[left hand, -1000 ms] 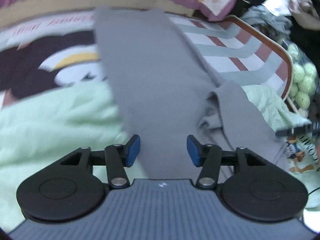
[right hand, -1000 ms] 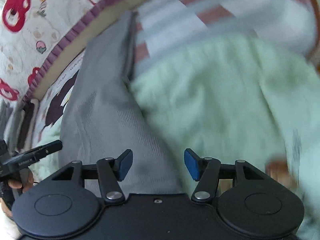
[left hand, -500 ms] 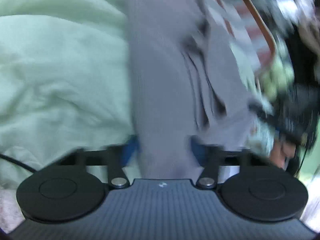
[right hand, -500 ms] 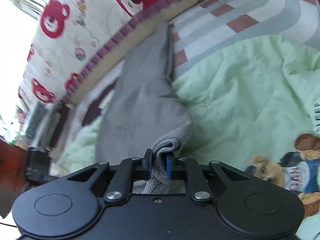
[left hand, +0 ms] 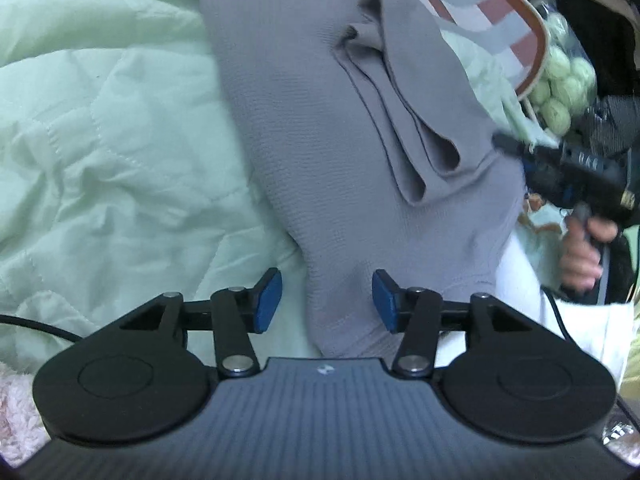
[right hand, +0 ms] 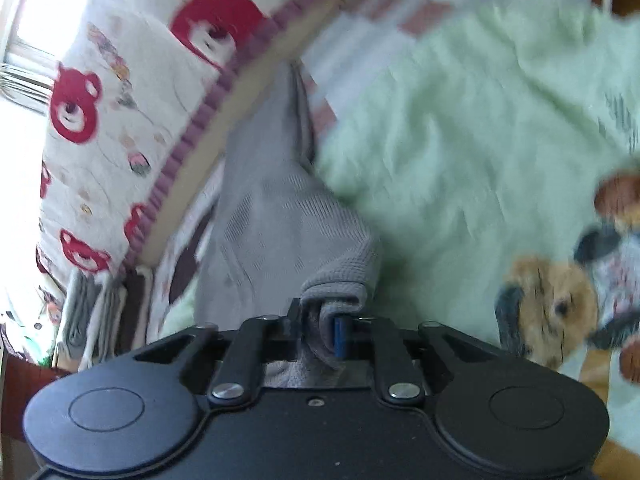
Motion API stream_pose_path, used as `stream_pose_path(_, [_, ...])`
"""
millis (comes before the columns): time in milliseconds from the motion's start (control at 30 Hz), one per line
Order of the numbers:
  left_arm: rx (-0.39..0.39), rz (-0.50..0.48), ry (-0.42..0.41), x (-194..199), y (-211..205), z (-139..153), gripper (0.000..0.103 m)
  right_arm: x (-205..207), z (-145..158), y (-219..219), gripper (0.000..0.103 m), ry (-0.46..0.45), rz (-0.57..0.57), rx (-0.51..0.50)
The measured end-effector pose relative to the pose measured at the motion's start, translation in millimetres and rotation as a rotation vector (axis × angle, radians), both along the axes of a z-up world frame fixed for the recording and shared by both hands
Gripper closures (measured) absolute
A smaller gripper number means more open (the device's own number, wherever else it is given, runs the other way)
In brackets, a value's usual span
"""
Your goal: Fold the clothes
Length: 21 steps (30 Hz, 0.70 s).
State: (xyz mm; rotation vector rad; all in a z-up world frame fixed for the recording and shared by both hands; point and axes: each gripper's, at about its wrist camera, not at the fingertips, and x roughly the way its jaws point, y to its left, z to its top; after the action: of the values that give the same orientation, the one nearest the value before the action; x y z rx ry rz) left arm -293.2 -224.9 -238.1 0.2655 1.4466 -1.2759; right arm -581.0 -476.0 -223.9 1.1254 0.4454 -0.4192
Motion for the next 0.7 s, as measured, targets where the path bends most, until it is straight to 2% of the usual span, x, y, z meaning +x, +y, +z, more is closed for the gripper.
stream_pose_path(67, [-0.018,0.017,0.035,0,0,-2,0.050,-1,-2,0,0.086,0.000,-0.014,0.028])
stream_pose_path(100, [-0.029,0.034,0.065,0,0,-4,0.056,-1,-3,0,0.086,0.000,-0.021,0.043])
stream_pose_path(133, [-0.040,0.046,0.085,0,0,-5,0.081,-1,-3,-1,0.085,-0.001,-0.028,0.057])
stream_pose_path(167, [-0.053,0.036,0.053,-2,0,0,0.094,-1,-4,-1,0.080,-0.001,-0.035,0.071])
stream_pose_path(200, [-0.066,0.027,0.021,-5,0,4,0.096,-2,-5,-1,0.076,-0.001,-0.043,0.085])
stream_pose_path(233, [-0.079,0.017,-0.013,-7,0,8,0.096,-2,-6,-1,0.071,-0.001,-0.050,0.099])
stream_pose_path(300, [-0.126,-0.001,-0.054,-11,1,20,0.096,-3,-8,-1,0.047,-0.001,-0.064,0.128])
stream_pose_path(367, [-0.163,-0.006,-0.052,-11,0,24,0.095,-3,-9,-1,0.041,-0.001,-0.078,0.156])
stream_pose_path(467, [-0.183,0.012,-0.013,-6,-3,21,0.094,4,-12,1,0.041,0.043,-0.071,0.149])
stream_pose_path(500, [-0.179,0.026,0.005,-3,-4,17,0.092,8,-13,2,0.043,0.064,-0.064,0.139])
stream_pose_path(533, [-0.176,0.042,0.025,-1,-3,12,0.091,11,-14,3,0.049,0.085,-0.057,0.130])
stream_pose_path(567, [-0.170,0.057,0.044,2,-3,8,0.088,15,-15,4,0.073,0.106,-0.051,0.120])
stream_pose_path(600, [-0.153,0.063,0.057,3,-4,3,0.077,19,-16,5,0.080,0.127,-0.044,0.110])
stream_pose_path(633, [-0.138,0.067,0.069,5,-6,-1,0.066,22,-17,6,0.080,0.146,-0.039,0.102])
stream_pose_path(700, [-0.126,0.053,0.068,2,-8,-5,0.054,19,-16,6,0.080,0.136,-0.064,0.125])
